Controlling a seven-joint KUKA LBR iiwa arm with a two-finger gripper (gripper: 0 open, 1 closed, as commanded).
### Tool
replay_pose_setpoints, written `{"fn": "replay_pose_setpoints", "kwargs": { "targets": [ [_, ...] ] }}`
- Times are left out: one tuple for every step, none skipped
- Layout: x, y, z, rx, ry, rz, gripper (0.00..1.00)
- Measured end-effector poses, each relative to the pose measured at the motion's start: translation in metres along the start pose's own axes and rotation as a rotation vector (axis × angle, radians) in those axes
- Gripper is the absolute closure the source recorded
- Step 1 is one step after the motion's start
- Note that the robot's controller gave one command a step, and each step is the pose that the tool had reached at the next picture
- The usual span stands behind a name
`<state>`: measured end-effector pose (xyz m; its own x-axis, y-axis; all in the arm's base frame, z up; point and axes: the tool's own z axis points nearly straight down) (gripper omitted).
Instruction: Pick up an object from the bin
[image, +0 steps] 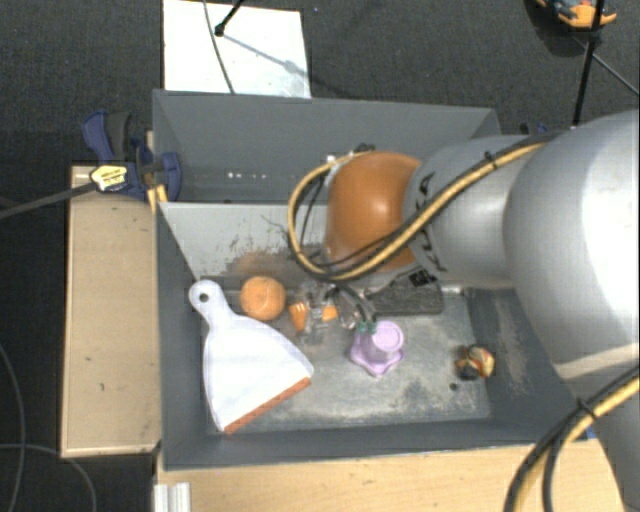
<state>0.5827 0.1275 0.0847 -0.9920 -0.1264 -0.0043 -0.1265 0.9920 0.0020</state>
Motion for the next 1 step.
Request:
{"fn": "replay_pose_setpoints", "kwargs": {
  "targets": [
    [0.0002,-0.0002,0.0006,0.000,0.001,0.001,1.00]
  ]
}}
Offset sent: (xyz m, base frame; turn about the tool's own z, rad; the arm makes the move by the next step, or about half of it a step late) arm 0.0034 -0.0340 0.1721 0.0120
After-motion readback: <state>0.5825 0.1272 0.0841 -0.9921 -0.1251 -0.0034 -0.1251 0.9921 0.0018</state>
